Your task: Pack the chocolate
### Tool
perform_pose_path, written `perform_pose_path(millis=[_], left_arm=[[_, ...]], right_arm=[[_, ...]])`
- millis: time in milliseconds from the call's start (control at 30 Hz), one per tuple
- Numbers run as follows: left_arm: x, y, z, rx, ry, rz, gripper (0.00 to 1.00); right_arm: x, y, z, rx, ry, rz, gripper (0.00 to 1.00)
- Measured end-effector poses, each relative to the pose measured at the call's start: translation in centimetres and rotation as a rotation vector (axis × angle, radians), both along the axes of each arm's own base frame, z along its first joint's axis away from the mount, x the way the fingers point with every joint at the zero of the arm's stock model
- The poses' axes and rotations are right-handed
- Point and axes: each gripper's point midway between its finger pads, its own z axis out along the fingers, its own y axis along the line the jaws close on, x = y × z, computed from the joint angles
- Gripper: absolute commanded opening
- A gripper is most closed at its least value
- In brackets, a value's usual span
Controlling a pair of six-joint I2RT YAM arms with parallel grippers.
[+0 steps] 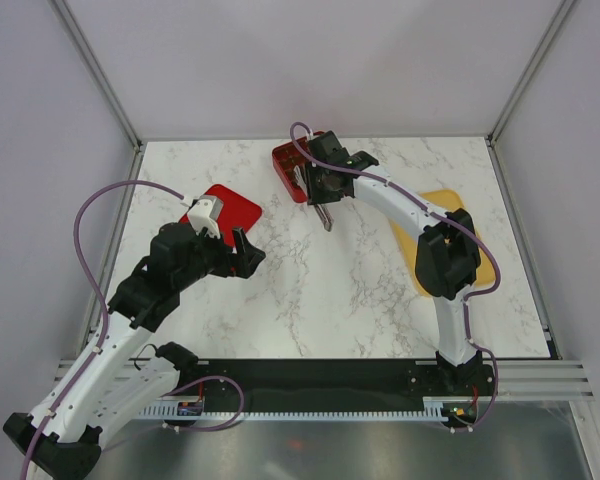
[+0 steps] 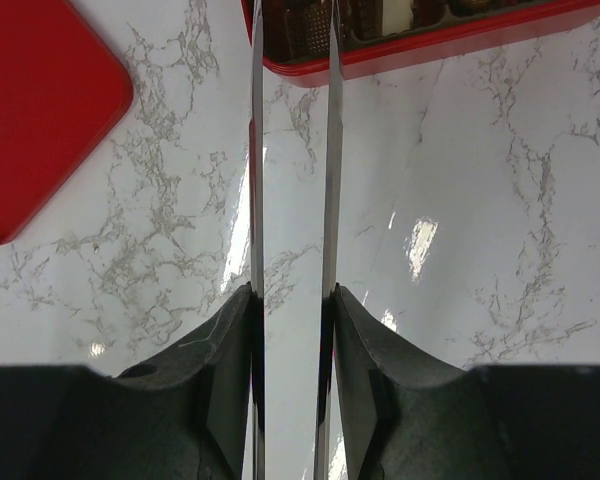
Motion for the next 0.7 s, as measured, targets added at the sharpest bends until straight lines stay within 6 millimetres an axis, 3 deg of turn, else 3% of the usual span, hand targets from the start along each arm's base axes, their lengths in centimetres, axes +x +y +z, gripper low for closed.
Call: perform_pose_path(millis=[700], left_arm=[[0.04,0.00,-0.06,0.002,0.002,0.001,1.00]], right_arm=[[-0.05,-0.44,-0.36,-0.039,-0.010,-0.002,0.50]])
